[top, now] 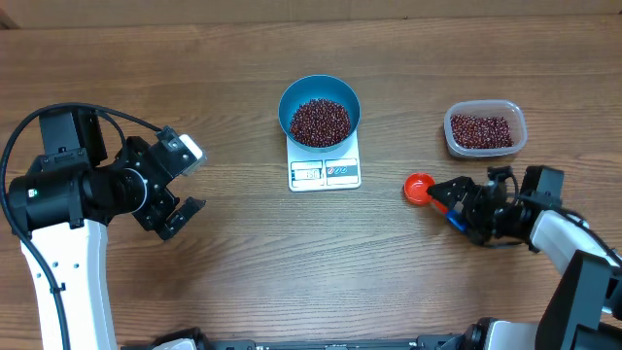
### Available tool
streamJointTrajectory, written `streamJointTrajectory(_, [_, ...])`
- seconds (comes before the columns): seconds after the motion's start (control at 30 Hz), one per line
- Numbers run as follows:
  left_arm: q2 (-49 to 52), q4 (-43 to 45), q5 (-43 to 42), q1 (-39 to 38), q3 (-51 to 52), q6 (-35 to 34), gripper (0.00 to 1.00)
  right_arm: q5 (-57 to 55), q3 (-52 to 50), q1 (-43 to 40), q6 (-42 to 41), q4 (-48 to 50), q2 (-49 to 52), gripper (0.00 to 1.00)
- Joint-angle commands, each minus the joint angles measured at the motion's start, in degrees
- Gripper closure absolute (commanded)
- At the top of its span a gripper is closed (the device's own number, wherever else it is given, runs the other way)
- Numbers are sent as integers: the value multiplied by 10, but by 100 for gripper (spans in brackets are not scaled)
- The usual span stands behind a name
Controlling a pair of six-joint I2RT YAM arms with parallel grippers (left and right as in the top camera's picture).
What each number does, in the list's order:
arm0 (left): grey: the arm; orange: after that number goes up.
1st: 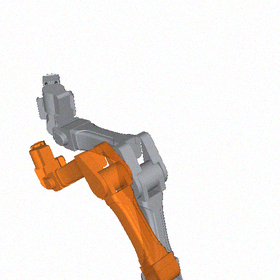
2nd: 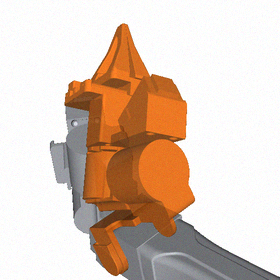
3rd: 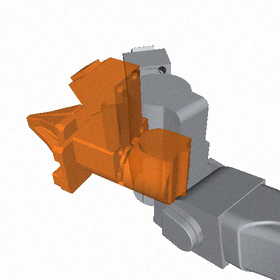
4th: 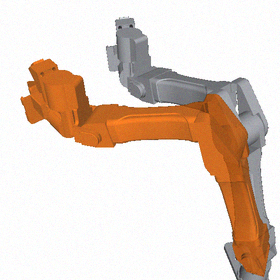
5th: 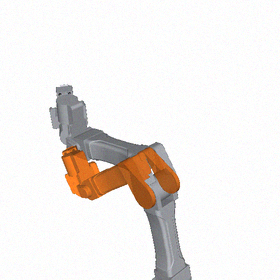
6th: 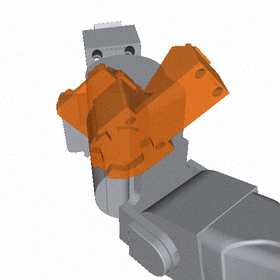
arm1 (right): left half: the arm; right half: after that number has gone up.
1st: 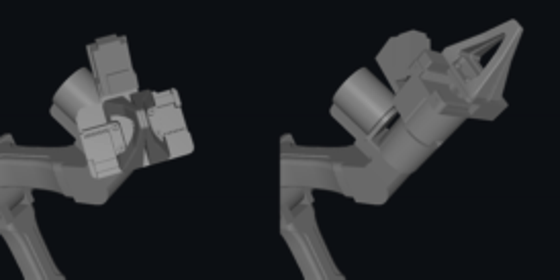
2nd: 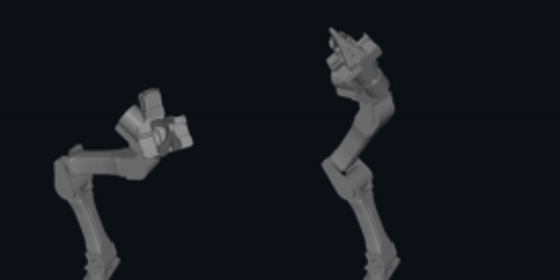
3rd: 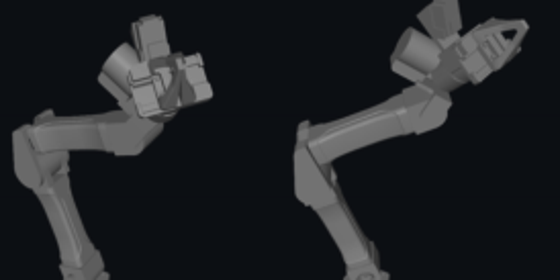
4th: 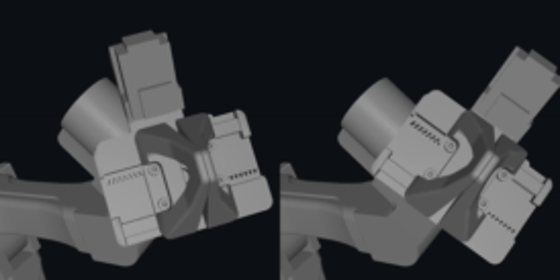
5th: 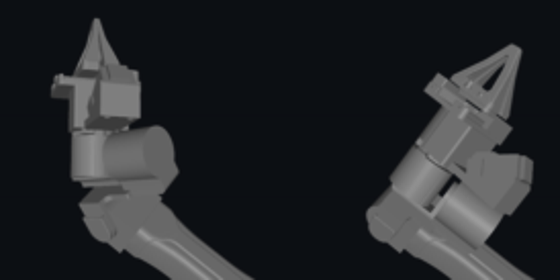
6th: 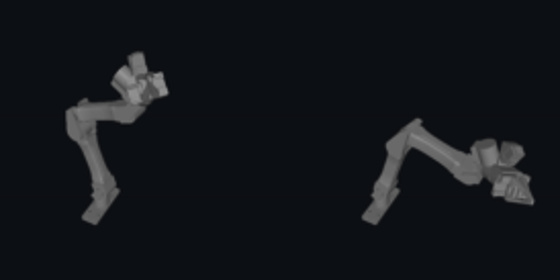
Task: Scoop item into bowl and weigh 150g on scale
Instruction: 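Lower the red cup to the table in front of the container, then open the right gripper and release the red cup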
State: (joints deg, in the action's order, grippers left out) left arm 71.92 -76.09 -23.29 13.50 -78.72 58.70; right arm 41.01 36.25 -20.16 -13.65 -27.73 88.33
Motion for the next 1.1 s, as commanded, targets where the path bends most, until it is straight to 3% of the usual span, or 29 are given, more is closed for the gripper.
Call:
streamJointTrajectory(0.0, [1, -2, 2, 0, -1, 20, 0, -261, 58, -2, -51, -80, 1, 0])
streamJointTrajectory(0.13, [1, -1, 2, 0, -1, 20, 0, -362, 121, -2, -75, -162, -7, 0])
streamJointTrajectory(0.3, [1, -1, 2, 0, -1, 20, 0, -359, 192, -1, -74, -234, -31, 0])
streamJointTrajectory(0.4, [1, -1, 2, 0, -1, 20, 0, -270, 233, -1, -44, -275, -64, 0])
streamJointTrajectory(0.53, [1, -1, 2, 0, -1, 20, 0, -40, 257, -1, 42, -306, -135, 0])
streamJointTrajectory(0.7, [1, -2, 2, 0, -1, 20, 0, 122, 257, -1, 47, -310, -238, 0])
streamJointTrajectory(0.83, [1, -1, 2, 0, -1, 20, 0, 96, 257, -1, 48, -309, -288, 0])
streamJointTrajectory(1.07, [1, -2, 2, 0, -1, 20, 0, 27, 257, -1, 48, -311, -289, 0])
